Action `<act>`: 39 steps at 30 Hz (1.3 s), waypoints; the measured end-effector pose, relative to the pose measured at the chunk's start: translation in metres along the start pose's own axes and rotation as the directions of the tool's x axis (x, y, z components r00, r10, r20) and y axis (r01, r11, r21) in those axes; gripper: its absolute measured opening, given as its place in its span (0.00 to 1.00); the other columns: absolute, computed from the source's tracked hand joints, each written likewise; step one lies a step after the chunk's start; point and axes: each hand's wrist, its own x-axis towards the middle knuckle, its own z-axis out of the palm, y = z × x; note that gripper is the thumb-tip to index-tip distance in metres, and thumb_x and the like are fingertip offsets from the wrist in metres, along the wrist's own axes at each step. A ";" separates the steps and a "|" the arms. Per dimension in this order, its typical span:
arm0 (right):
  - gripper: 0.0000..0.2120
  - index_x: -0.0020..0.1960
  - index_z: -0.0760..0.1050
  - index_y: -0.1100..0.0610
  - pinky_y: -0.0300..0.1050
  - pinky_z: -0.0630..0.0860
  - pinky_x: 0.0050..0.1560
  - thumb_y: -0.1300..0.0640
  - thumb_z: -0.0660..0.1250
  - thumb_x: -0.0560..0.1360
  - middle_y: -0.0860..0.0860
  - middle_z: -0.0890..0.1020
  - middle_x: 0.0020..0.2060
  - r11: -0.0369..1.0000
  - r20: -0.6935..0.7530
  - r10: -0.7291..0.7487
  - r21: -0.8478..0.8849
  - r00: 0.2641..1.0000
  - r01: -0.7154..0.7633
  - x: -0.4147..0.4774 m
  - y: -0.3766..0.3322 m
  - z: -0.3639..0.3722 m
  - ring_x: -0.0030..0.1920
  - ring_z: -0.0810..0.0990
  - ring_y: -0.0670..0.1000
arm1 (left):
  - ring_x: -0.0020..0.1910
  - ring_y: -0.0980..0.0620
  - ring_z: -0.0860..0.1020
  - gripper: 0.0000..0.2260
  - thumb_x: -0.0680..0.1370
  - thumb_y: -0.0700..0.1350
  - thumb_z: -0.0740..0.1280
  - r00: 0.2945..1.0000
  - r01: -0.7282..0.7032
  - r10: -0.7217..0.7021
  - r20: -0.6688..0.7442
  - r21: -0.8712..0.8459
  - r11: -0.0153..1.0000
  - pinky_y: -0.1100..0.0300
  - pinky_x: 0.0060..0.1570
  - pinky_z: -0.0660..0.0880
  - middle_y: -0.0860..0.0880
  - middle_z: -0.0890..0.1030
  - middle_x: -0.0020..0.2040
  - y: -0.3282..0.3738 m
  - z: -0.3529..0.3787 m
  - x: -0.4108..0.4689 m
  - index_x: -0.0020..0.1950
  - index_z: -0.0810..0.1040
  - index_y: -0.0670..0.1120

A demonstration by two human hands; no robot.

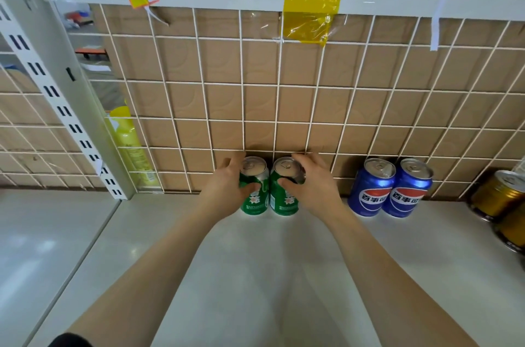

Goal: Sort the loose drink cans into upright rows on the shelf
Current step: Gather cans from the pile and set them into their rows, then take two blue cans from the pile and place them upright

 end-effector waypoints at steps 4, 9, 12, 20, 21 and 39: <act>0.30 0.70 0.66 0.56 0.49 0.68 0.64 0.48 0.71 0.72 0.55 0.69 0.66 0.998 -0.032 0.006 -0.054 0.999 -0.007 -0.007 -0.004 0.003 0.65 0.68 0.56 | 0.63 0.44 0.73 0.35 0.75 0.50 0.69 0.999 0.042 -0.042 0.023 -0.003 0.999 0.53 0.58 0.72 0.43 0.68 0.69 -0.006 0.003 -0.013 0.75 0.54 0.51; 0.35 0.70 0.63 0.55 0.55 0.60 0.67 0.43 0.71 0.70 0.57 0.63 0.68 0.978 -0.091 -0.004 -0.207 0.996 -0.014 -0.030 -0.044 0.029 0.68 0.61 0.62 | 0.70 0.44 0.64 0.34 0.77 0.52 0.65 0.996 0.093 -0.092 -0.015 0.121 0.988 0.52 0.66 0.65 0.44 0.60 0.74 -0.040 -0.019 -0.049 0.76 0.51 0.48; 0.33 0.66 0.69 0.56 0.67 0.50 0.70 0.43 0.73 0.67 0.61 0.63 0.69 0.956 -0.166 -0.052 -0.293 0.985 0.001 -0.042 -0.080 0.057 0.72 0.55 0.68 | 0.73 0.45 0.59 0.32 0.77 0.56 0.62 0.983 0.172 -0.144 -0.115 0.287 0.942 0.51 0.68 0.62 0.46 0.59 0.74 -0.078 -0.042 -0.082 0.75 0.52 0.47; 0.32 0.72 0.61 0.53 0.64 0.47 0.71 0.43 0.65 0.73 0.60 0.57 0.73 0.946 0.080 -0.119 -0.293 0.990 0.138 -0.084 -0.217 0.157 0.73 0.51 0.64 | 0.76 0.43 0.51 0.31 0.78 0.58 0.59 0.920 0.388 -0.334 -0.204 0.365 0.846 0.51 0.72 0.53 0.46 0.52 0.77 -0.199 -0.128 -0.191 0.76 0.51 0.49; 0.31 0.72 0.62 0.53 0.63 0.49 0.72 0.44 0.65 0.74 0.61 0.58 0.72 0.950 0.103 -0.148 -0.263 0.984 0.170 -0.095 -0.240 0.174 0.73 0.53 0.64 | 0.76 0.43 0.51 0.31 0.78 0.58 0.59 0.912 0.408 -0.350 -0.217 0.363 0.838 0.51 0.72 0.53 0.45 0.52 0.77 -0.217 -0.142 -0.205 0.76 0.51 0.49; 0.25 0.67 0.70 0.54 0.53 0.59 0.69 0.46 0.66 0.73 0.57 0.69 0.66 0.838 0.338 -0.500 -0.044 0.798 0.544 -0.175 -0.504 0.372 0.67 0.65 0.59 | 0.74 0.46 0.56 0.29 0.78 0.55 0.60 0.774 0.617 -0.521 -0.361 0.242 0.749 0.54 0.69 0.59 0.46 0.54 0.76 -0.424 -0.299 -0.353 0.76 0.54 0.50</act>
